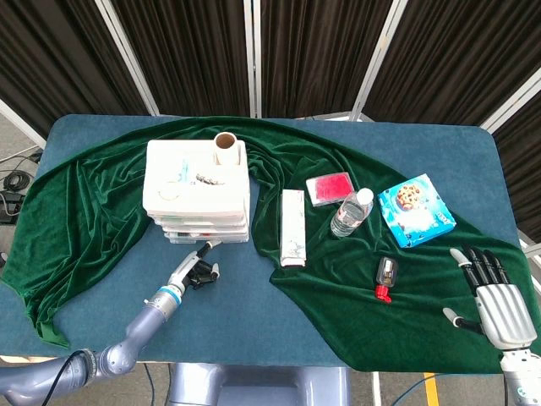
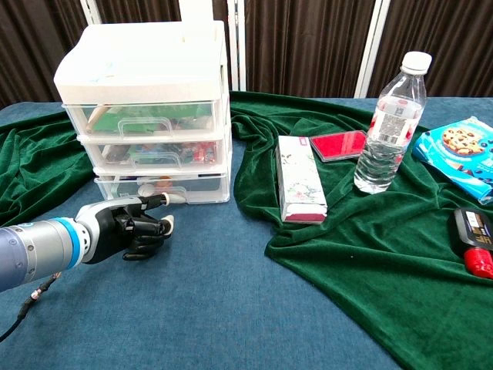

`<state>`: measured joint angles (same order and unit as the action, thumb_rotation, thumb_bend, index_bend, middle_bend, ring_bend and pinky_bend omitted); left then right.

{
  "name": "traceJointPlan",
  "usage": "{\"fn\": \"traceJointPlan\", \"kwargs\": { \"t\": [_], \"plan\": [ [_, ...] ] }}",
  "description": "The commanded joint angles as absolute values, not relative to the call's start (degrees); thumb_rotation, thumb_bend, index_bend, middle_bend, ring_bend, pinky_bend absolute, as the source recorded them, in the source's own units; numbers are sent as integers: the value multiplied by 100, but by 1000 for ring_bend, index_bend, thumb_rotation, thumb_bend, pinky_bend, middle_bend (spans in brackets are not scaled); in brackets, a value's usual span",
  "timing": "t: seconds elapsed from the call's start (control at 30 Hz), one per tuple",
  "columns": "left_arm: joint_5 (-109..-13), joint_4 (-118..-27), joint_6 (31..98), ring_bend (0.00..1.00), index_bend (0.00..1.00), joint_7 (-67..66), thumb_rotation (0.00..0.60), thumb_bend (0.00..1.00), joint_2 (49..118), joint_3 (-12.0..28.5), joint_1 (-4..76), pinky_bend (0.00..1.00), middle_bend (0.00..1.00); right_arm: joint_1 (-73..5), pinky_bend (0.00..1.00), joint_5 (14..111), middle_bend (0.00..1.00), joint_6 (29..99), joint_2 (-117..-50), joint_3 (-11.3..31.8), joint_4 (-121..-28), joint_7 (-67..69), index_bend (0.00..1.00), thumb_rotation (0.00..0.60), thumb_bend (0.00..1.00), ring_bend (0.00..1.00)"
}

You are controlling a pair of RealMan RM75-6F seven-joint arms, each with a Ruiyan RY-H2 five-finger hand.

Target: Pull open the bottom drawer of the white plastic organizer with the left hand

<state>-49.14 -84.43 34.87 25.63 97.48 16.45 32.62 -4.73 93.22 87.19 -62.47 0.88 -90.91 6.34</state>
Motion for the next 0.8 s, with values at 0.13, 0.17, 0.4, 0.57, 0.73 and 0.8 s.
{"fn": "traceJointPlan", "kwargs": {
  "t": [0.13, 0.17, 0.4, 0.57, 0.73, 0.8],
  "plan": [
    [-5081, -8555, 3513, 860, 156, 2633, 600, 731, 9685, 1568, 3156, 800, 933, -469, 0, 9316, 0, 8727, -6247, 92, -9094, 629, 0, 600, 45, 0],
    [-5101, -8572, 3509, 860, 156, 2648, 600, 731, 9672, 1554, 3139, 800, 933, -470, 0, 9319, 0, 8730, -6249, 93, -9095, 628, 0, 600, 45, 0],
    [-5305, -8607, 3558, 860, 150, 2786, 600, 729, 9617, 1467, 2986, 800, 933, -462, 0, 9335, 0, 8752, -6264, 91, -9095, 599, 0, 600, 44, 0],
    [-5508, -8609, 3634, 860, 104, 2927, 600, 727, 9564, 1461, 2872, 800, 932, -461, 0, 9340, 0, 8770, -6274, 99, -9084, 614, 0, 600, 44, 0],
    [-5829, -8701, 3726, 860, 68, 3137, 600, 725, 9396, 1353, 2656, 800, 932, -453, 0, 9336, 0, 8791, -6273, 106, -9084, 622, 0, 600, 44, 0],
    [-6015, -8705, 3782, 860, 64, 3174, 600, 724, 9359, 1260, 2577, 800, 932, -451, 0, 9341, 0, 8797, -6278, 106, -9083, 613, 0, 600, 44, 0]
  ]
}}
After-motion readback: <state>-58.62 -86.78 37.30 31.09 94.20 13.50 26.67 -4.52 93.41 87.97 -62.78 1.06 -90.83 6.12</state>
